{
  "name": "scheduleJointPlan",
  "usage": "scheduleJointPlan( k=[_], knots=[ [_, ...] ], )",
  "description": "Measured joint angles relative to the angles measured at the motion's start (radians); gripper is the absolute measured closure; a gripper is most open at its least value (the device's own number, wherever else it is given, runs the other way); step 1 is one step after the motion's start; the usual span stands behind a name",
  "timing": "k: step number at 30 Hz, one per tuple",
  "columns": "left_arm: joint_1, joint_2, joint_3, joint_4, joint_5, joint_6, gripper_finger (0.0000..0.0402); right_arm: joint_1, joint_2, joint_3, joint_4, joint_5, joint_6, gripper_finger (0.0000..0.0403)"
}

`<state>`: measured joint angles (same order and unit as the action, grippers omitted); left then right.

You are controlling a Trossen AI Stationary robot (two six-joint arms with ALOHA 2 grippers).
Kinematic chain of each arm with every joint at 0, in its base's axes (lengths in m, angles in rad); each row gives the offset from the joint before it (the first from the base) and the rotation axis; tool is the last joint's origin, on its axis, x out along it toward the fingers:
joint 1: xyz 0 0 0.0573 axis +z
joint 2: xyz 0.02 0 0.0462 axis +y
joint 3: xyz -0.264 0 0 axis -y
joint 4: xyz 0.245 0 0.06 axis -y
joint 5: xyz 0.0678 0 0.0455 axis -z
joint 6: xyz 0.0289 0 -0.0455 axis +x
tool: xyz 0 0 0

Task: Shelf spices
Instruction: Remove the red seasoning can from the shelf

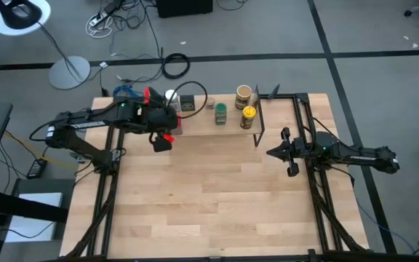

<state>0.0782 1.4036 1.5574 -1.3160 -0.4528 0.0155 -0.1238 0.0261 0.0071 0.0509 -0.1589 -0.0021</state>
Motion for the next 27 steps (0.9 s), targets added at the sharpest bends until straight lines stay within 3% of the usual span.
scheduleJointPlan(
  k=[14,18,24,27],
  knots=[
    [0.019,0.0,0.0,0.001,0.071,0.003,0.0041,0.0,0.0,0.0,0.014,0.0,0.01,0.0394],
    [0.02,0.0,0.0,0.002,0.106,0.001,0.0041,0.0,0.0,0.0,0.129,0.004,0.278,0.0394],
    [0.02,0.0,0.0,0.01,0.109,-0.014,0.0041,-0.013,0.001,0.033,0.421,0.214,0.464,0.0394],
    [0.02,-0.001,-0.011,0.018,0.109,-0.01,0.0041,-0.025,0.0,0.108,0.42,0.224,0.468,0.0394]
  ],
)
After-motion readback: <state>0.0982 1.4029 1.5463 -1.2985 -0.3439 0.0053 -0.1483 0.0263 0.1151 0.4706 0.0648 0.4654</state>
